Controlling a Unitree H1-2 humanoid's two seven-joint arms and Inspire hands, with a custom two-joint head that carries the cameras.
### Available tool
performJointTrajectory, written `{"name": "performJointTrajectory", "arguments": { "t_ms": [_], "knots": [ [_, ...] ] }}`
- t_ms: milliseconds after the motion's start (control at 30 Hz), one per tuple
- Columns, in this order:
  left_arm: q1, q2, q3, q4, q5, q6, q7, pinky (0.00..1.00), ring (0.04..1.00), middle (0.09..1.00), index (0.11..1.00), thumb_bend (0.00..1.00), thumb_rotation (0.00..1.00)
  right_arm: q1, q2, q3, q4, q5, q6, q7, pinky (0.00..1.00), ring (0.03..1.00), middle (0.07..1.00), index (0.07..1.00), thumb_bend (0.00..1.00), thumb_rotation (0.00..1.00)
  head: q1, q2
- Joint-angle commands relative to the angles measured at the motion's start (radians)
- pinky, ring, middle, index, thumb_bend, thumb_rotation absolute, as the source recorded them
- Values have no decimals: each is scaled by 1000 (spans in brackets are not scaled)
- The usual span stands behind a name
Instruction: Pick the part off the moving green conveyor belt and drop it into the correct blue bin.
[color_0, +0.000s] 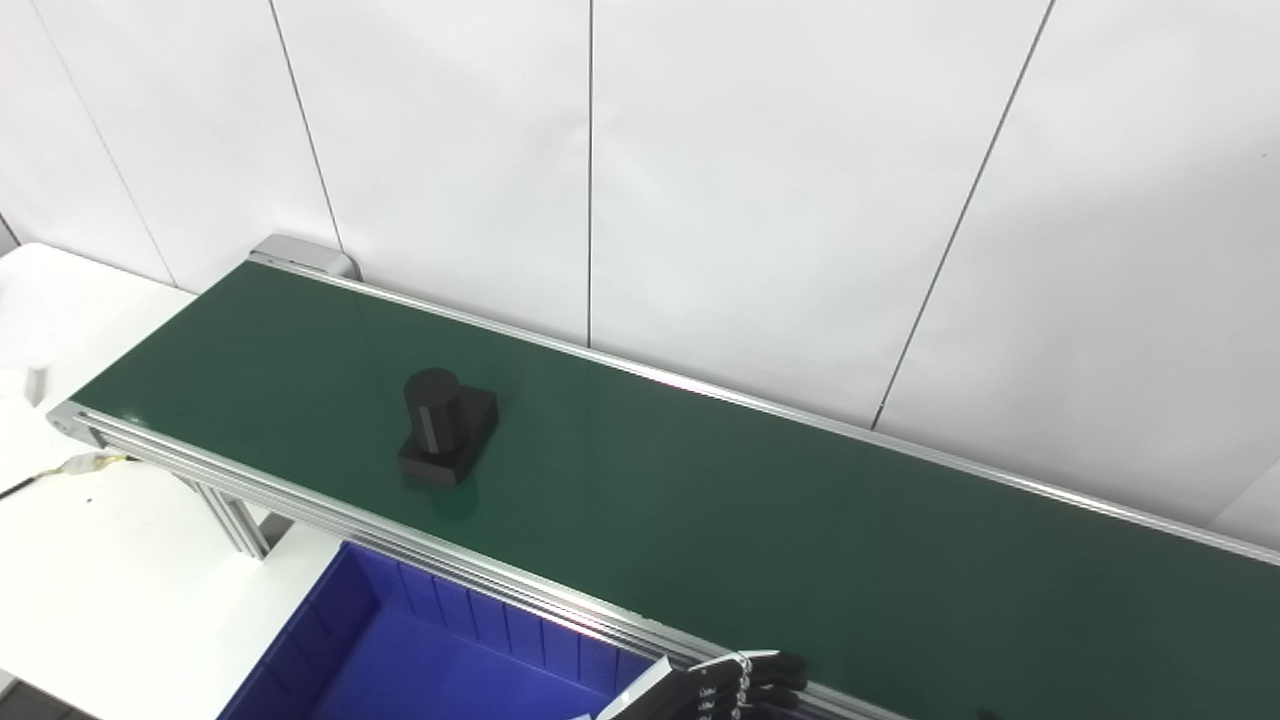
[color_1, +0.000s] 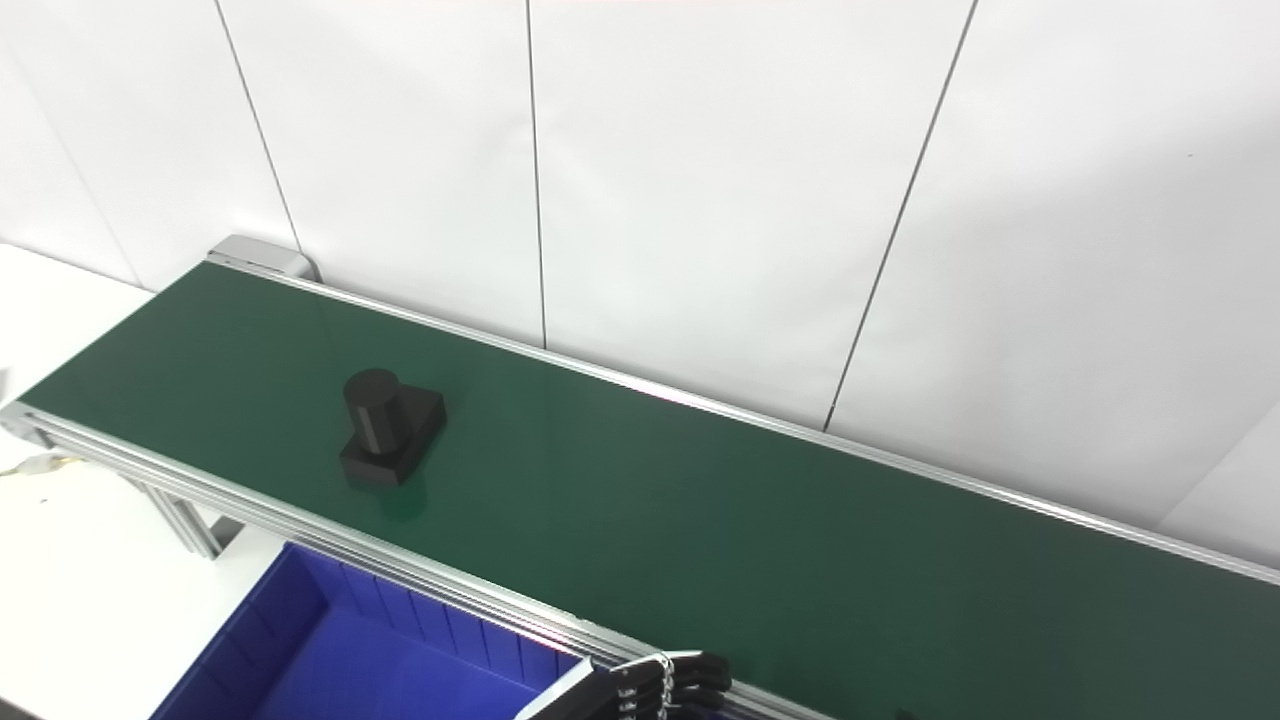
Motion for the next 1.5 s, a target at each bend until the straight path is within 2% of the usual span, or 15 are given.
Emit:
{"name": "performJointTrajectory", "arguments": {
  "t_ms": [0,100,233,300,467,600,767,867,1033,1167,1200,1367,1467],
  "knots": [
    [-12,-11,-7,-15,7,-29,9,807,837,856,845,1000,227,2,-10,-16,-61,21,-63,1,734,799,834,922,536,599,-2,1],
    [-13,-12,-6,-12,8,-33,9,806,837,856,846,1000,232,1,-14,-25,-101,27,-61,4,727,794,829,916,536,613,-5,3],
    [-16,-15,-5,-9,4,-35,9,804,835,855,843,1000,220,-5,-3,-41,-167,16,-31,-7,697,770,810,890,579,655,-13,5],
    [-17,-16,-5,-9,3,-33,9,805,835,855,842,1000,216,-12,-6,-46,-201,12,-8,-3,695,768,811,887,570,660,-18,6],
    [-21,-21,-4,-3,-1,-30,9,803,834,856,842,1000,208,-40,-28,-57,-281,4,70,17,680,766,813,880,546,647,-24,5],
    [-25,-22,-4,3,-1,-28,9,805,836,853,845,1000,213,-73,-41,-68,-339,-6,136,28,674,763,809,867,575,697,-26,5],
    [-30,-22,-4,11,-1,-34,7,804,838,858,848,1000,214,-132,-47,-87,-399,-58,232,31,669,773,831,862,586,695,-30,5],
    [-31,-21,-4,13,-4,-36,5,802,836,857,848,1000,209,-170,-44,-95,-414,-106,282,30,668,786,840,862,628,727,-31,6],
    [-29,-18,-4,4,-4,-31,4,808,835,855,848,1000,207,-241,-44,-99,-411,-142,356,38,677,812,847,875,656,724,-45,10],
    [-30,-13,-3,6,-9,-33,-1,806,835,853,848,1000,210,-287,-46,-95,-395,-159,377,40,665,815,852,882,641,708,-59,14],
    [-31,-12,-3,6,-10,-33,-2,808,835,853,849,1000,206,-296,-46,-95,-391,-158,379,43,709,835,865,896,613,712,-59,14],
    [-32,-4,1,5,-16,-32,-5,810,836,855,849,1000,196,-356,-52,-82,-373,-187,380,53,769,857,885,915,604,727,-87,18],
    [-33,3,4,5,-19,-32,-9,806,834,853,849,1000,198,-398,-45,-72,-374,-234,422,57,770,863,890,917,625,736,-119,22]
  ]
}}
